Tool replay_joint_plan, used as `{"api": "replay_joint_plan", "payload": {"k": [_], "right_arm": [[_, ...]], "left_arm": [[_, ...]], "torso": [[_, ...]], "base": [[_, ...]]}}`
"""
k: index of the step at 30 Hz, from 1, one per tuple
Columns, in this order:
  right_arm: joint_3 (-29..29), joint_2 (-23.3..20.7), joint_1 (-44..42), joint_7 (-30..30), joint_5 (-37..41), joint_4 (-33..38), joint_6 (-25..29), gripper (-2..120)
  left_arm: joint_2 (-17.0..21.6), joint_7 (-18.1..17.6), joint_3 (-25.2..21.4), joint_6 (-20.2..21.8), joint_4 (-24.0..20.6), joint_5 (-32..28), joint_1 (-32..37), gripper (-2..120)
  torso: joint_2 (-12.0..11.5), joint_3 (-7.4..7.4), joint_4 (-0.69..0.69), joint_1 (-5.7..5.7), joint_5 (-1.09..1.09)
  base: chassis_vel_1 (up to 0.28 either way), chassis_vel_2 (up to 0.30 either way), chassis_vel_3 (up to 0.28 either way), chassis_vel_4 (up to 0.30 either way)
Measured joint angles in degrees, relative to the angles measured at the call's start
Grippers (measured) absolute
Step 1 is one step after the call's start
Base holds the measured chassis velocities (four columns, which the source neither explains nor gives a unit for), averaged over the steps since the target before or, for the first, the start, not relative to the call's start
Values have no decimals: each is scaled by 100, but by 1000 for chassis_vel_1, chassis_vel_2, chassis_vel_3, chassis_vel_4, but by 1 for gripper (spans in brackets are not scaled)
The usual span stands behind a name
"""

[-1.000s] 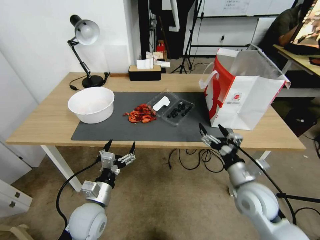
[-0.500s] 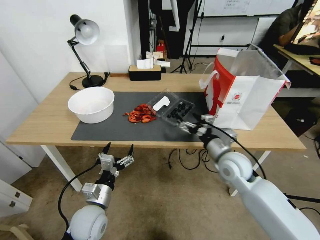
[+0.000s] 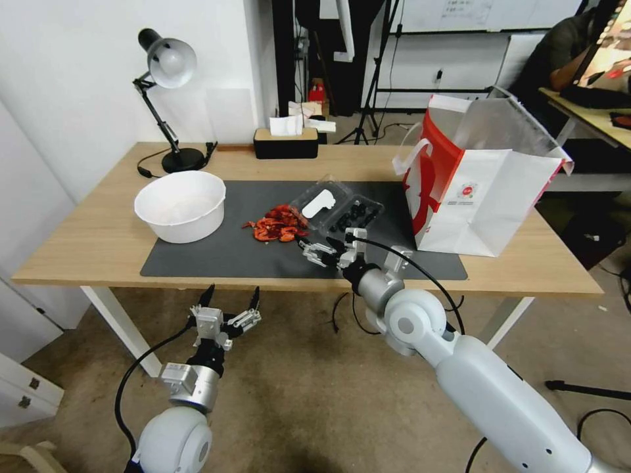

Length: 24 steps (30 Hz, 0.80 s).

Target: Close the disposable takeout box, then place it into the delivery bag.

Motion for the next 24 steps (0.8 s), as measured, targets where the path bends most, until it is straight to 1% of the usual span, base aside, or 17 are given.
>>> {"api": "replay_joint_plan", "payload": {"k": [4, 9, 24], "right_arm": [[43, -52, -97, 189, 222, 130, -80, 100], [182, -24, -144, 348, 322, 62, -92, 100], [406, -46, -291, 444, 402, 59, -80, 100]], "left_arm": [[-6, -5, 7, -5, -23, 12, 22, 100], [-13, -6, 19, -6, -77, 45, 85, 100], [-37, 0, -16, -155, -196, 142, 253, 100]], "torso": [[0, 0, 0, 0, 0], [0, 0, 1, 0, 0], [0, 0, 1, 0, 0]], "base": [[0, 0, 0, 0], [0, 0, 0, 0], [0, 0, 0, 0]]}}
